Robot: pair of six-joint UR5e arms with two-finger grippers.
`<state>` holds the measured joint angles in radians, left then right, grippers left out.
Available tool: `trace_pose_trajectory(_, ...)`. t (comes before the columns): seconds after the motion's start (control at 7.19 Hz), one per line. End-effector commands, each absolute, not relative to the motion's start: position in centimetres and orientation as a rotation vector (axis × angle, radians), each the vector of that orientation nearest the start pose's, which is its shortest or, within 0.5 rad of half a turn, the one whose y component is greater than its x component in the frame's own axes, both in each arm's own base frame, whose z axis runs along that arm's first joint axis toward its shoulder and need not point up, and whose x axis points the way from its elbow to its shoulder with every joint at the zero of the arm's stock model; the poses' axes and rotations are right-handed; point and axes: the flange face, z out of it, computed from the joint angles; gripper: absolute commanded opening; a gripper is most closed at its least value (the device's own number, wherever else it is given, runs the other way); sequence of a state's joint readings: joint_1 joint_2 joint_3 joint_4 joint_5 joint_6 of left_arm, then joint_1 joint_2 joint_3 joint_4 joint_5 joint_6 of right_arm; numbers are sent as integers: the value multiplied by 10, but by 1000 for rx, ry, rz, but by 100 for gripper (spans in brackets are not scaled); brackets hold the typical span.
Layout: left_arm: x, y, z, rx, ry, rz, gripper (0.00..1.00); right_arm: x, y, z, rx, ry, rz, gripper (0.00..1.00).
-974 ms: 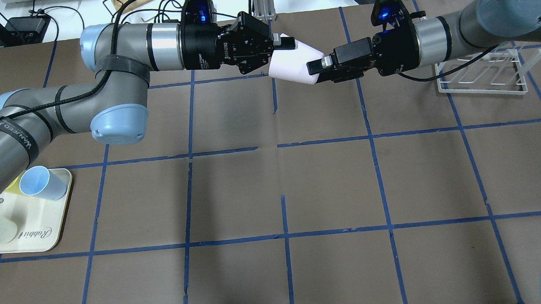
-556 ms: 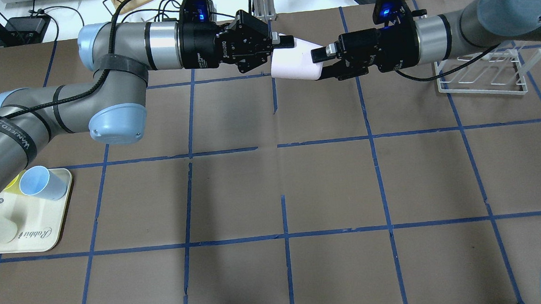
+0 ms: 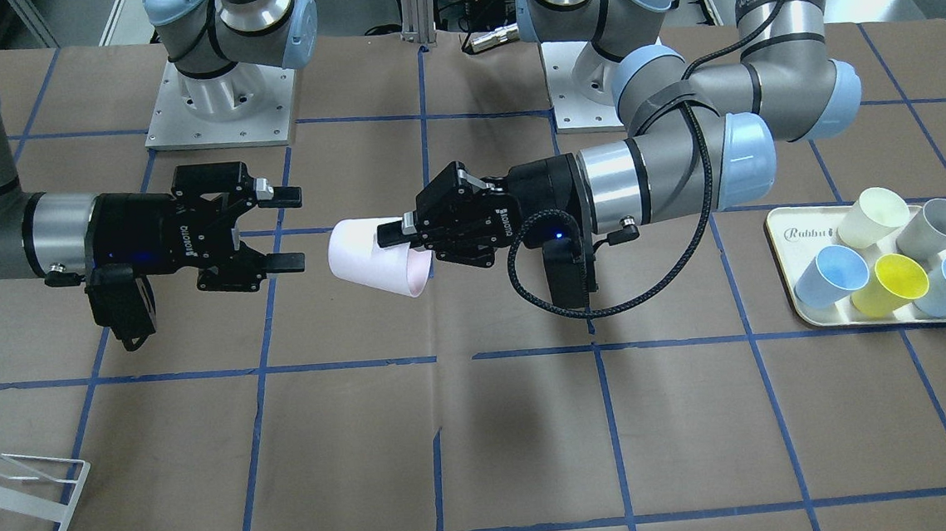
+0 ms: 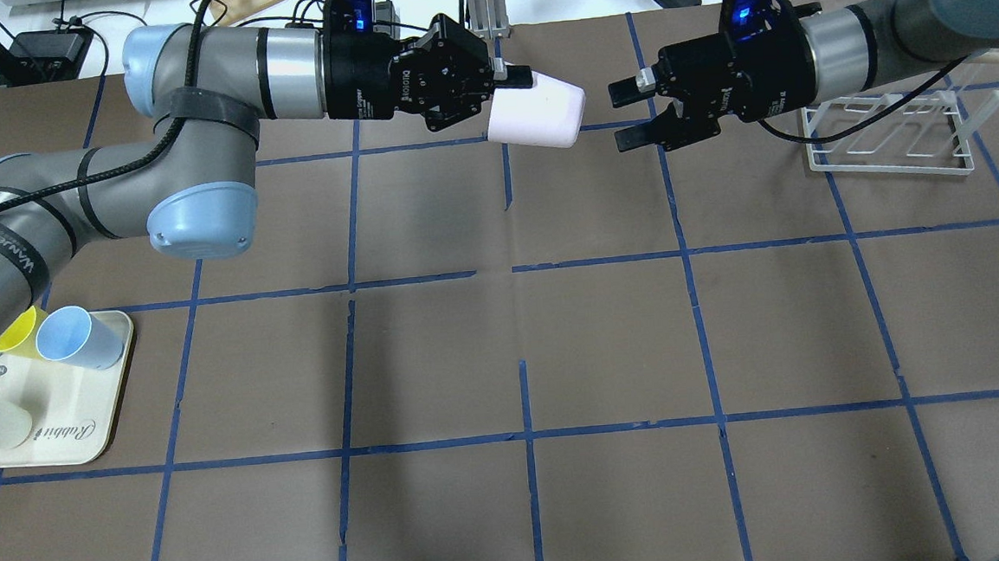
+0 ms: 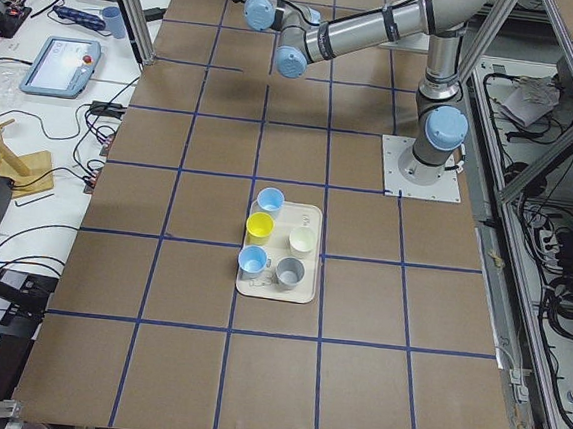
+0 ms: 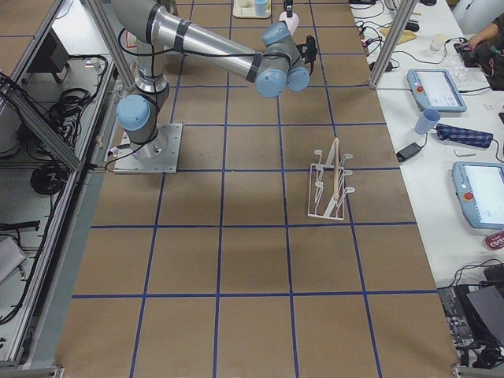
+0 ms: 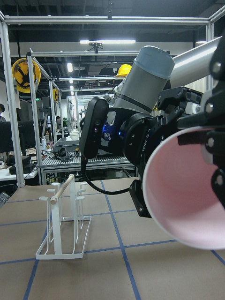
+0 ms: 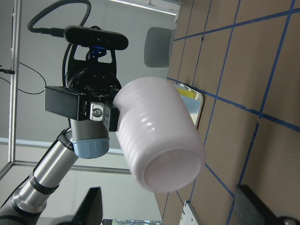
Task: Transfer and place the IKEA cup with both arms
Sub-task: 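Open the right gripper and withdraw it while the left gripper holds the cup, then carry the cup with the left gripper to the white tray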
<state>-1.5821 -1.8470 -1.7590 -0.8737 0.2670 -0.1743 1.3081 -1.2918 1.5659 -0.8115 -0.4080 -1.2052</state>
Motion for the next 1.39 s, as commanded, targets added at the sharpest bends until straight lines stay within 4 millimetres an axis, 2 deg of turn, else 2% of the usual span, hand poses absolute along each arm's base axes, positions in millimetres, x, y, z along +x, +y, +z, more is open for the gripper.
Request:
trace_pose_trajectory(0.0,-224,-567,417,2,-1964,164,0,50,-556,384,-130,1839,64,100)
trace_pose_trajectory(0.14,-220,-567,433,2,-2055,223,0,44,-561,415,-87,1921,125,100)
trace_pose_trajectory(0.28,-217,-561,441,14,-2116,237,0,37,-565,435,-45,2035,195,100)
trace_pose_trajectory(0.42,-215,-548,450,60,-2178,186,0,28,-567,451,57,2220,253,100)
trace_pose_trajectory(0.56,-206,-532,460,112,-2317,162,0,20,-555,470,121,2424,276,100)
trace_pose_trajectory(0.7,-199,-513,461,138,-2420,122,0,17,-543,486,227,2540,312,100)
trace_pose_trajectory(0.83,-181,-491,458,142,-2639,83,0,20,-535,491,292,2648,353,100)
trace_pose_trajectory(0.97,-171,-475,456,64,-2748,31,0,24,-529,497,307,2789,359,100)
trace_pose_trajectory(1.11,-154,-466,452,-115,-2934,15,0,29,-520,508,325,2861,321,100)
trace_pose_trajectory(1.25,-140,-460,445,-192,-3072,-10,0,39,-508,517,420,2914,281,100)
